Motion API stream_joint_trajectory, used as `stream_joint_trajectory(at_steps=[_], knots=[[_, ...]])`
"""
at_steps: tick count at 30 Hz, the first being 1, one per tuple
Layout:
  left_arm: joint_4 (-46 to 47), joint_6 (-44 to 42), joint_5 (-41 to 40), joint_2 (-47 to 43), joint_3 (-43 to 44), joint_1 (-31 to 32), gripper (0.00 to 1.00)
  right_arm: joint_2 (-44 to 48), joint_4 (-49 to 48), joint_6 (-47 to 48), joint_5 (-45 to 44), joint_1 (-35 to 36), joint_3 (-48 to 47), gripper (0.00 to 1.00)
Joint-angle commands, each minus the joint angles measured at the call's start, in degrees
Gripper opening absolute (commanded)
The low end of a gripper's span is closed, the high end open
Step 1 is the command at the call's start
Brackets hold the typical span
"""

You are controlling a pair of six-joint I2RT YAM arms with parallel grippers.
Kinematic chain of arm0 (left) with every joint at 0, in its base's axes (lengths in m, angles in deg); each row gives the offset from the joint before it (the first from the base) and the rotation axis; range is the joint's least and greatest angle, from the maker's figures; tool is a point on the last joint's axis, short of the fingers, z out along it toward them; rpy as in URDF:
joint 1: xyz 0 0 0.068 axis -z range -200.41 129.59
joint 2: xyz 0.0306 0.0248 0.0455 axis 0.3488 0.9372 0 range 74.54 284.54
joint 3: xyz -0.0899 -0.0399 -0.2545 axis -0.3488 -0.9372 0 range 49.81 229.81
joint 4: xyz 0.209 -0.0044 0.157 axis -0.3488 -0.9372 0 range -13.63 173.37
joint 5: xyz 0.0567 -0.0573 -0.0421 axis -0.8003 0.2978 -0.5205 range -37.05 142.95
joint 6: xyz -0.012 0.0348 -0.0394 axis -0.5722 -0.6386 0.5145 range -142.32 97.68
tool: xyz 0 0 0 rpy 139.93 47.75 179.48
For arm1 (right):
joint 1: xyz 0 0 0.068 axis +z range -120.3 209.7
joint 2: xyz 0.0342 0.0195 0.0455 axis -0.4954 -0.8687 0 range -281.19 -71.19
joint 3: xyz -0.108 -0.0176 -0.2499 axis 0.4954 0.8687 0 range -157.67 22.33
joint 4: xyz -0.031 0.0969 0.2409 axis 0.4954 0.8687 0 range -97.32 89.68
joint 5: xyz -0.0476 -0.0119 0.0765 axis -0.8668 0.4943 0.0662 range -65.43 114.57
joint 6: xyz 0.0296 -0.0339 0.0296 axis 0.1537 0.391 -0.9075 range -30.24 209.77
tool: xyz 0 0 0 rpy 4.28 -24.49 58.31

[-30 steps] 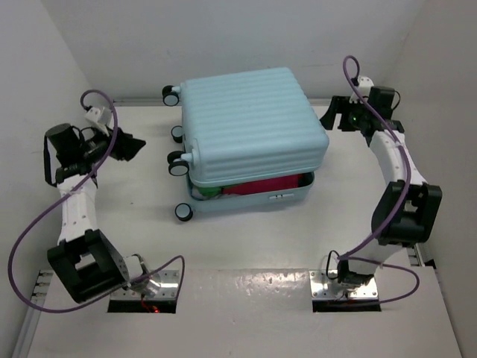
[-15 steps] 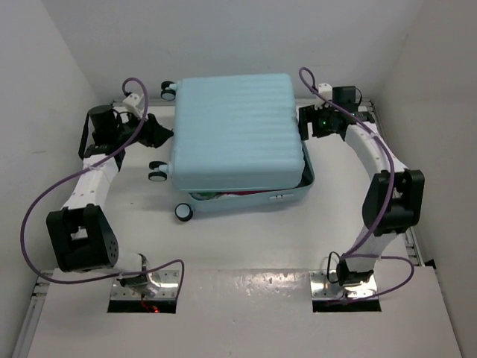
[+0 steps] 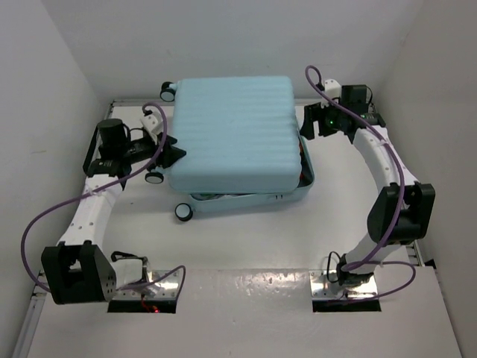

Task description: Pack the luggage

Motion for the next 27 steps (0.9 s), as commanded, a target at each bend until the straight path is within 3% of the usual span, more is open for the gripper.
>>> stream_joint_trajectory(at_steps=[1, 4, 6, 9, 12, 15, 20, 23, 27], knots=[[-6.0, 2.9, 4.0, -1.2, -2.3, -1.0, 0.58, 1.3, -2.5, -1.2, 1.1, -2.2, -0.5, 0.78], [1.2, 9.5, 2.5, -3.7, -1.8, -6.1, 0.61, 2.4, -3.7, -2.0, -1.0, -6.1, 2.2, 0.78], [6.9, 14.6, -6.4, -4.5, -0.8, -9.6, 0.61, 2.9, -5.0, -4.4, -3.6, -7.1, 3.4, 0.78], [6.1, 14.7, -16.2, -0.7, 2.9, -11.5, 0.6, 2.1, -5.2, -7.0, -5.9, -8.9, 5.3, 0.78], [1.9, 11.8, -19.3, 6.3, 6.7, -12.1, 0.54, -0.1, -3.2, -9.7, -6.5, -8.8, 5.3, 0.71], [-0.6, 8.2, -19.4, 9.9, 7.2, -8.9, 0.52, -2.3, -1.2, -12.5, -6.6, -8.0, 5.0, 0.68], [-10.7, 2.4, -20.8, 14.8, 8.7, 3.3, 0.51, -3.4, -1.6, -13.9, -8.8, -6.0, 7.7, 0.67], [-11.2, 0.5, -19.5, 12.9, 6.3, 10.2, 0.5, -4.0, -1.4, -14.8, -9.5, -5.7, 8.5, 0.67], [-10.0, 0.1, -16.3, 8.8, 3.9, 13.2, 0.48, -4.4, -1.0, -14.8, -9.6, -5.7, 9.3, 0.67]])
